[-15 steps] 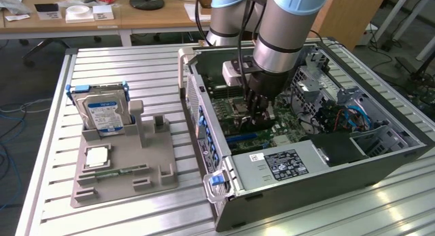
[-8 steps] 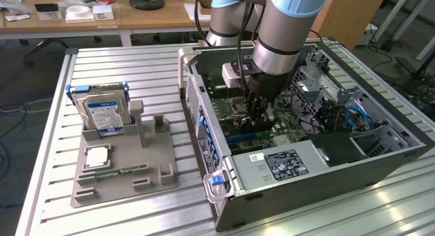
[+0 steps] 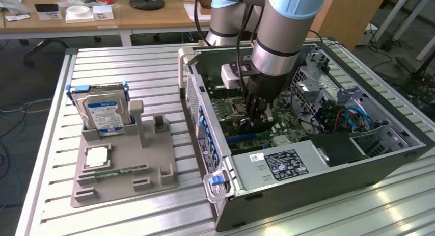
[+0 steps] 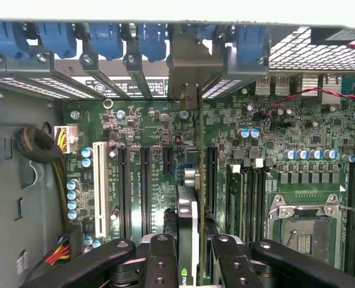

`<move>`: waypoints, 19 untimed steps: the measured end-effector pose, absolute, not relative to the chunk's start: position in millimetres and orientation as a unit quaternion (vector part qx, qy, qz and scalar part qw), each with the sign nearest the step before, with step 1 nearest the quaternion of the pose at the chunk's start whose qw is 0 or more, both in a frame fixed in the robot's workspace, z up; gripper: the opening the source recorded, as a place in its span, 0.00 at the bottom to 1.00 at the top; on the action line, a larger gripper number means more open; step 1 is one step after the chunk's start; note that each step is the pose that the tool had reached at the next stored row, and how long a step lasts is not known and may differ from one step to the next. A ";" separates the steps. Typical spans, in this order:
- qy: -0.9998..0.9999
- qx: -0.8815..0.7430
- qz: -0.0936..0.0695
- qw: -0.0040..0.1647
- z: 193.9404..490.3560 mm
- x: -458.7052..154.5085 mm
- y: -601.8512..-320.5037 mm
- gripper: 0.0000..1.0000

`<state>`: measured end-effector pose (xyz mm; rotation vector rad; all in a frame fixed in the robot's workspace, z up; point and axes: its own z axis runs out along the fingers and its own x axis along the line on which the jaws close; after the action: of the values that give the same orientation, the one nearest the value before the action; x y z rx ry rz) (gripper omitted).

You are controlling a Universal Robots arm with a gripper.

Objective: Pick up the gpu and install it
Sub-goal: 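Insert the gpu into the slot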

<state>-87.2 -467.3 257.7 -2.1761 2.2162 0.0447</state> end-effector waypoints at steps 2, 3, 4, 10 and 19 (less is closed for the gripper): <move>0.713 -0.700 0.014 0.018 256.6 -87.4 -467.3 0.27; 0.713 -0.700 0.014 0.017 256.6 -87.4 -467.3 0.27; 0.713 -0.700 0.014 0.017 256.6 -87.4 -467.3 0.27; 0.713 -0.700 0.014 0.018 254.6 -87.4 -467.3 0.27; 0.713 -0.700 0.014 0.018 253.3 -87.4 -467.3 0.27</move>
<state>-87.4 -467.3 253.3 -2.1759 2.2165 0.0446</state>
